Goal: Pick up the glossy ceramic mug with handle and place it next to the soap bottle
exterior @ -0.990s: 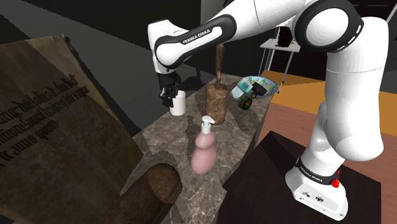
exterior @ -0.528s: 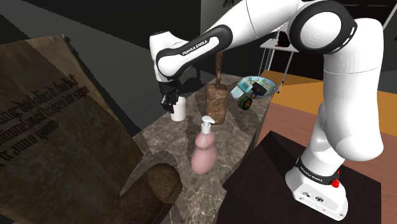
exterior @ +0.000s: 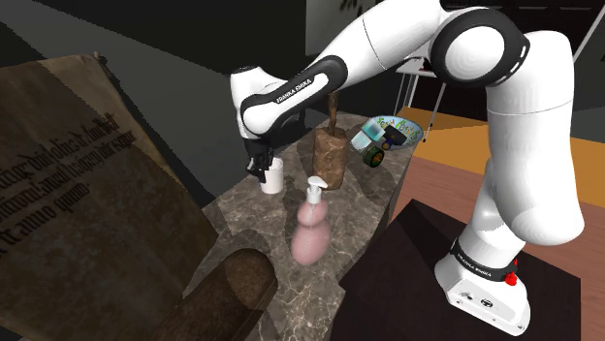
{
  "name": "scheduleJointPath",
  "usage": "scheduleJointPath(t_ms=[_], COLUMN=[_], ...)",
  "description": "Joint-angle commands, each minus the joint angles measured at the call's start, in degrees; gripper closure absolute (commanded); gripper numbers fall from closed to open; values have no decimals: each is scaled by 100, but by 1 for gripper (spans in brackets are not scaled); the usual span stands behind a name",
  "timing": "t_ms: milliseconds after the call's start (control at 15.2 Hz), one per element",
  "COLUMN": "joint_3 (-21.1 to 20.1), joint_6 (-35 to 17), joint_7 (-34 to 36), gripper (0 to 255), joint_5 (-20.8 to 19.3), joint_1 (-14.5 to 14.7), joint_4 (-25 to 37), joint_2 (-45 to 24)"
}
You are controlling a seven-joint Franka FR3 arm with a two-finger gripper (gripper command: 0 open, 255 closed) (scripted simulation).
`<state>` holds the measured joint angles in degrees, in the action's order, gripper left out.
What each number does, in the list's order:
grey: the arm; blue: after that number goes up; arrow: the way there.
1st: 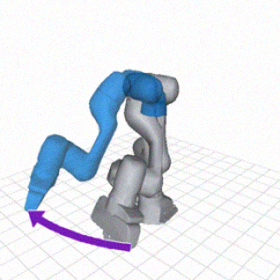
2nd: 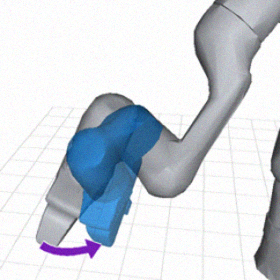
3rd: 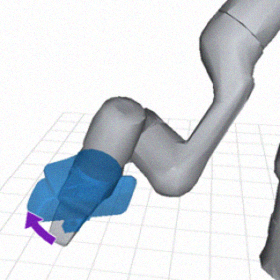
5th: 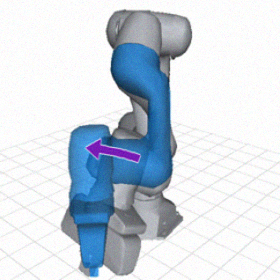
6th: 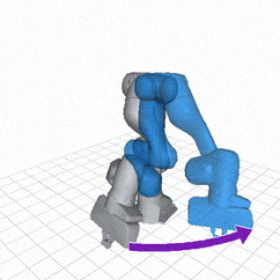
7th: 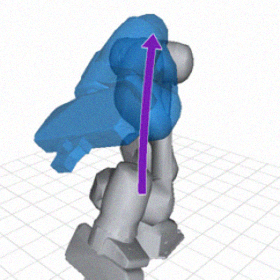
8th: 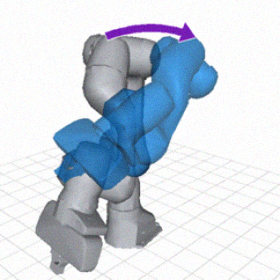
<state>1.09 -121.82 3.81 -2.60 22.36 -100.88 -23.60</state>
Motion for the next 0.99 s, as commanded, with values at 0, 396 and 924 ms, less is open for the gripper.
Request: scheduleJointPath(t_ms=[0,396,924], joint_3=[-1,0,3], joint_6=[-127,-493,-955], joint_7=[12,28,50], gripper=[255,255,255], joint_5=[-3,-9,-17], joint_1=[4,3,2], joint_4=[-68,-190,-276], joint_2=[-54,-299,-675])
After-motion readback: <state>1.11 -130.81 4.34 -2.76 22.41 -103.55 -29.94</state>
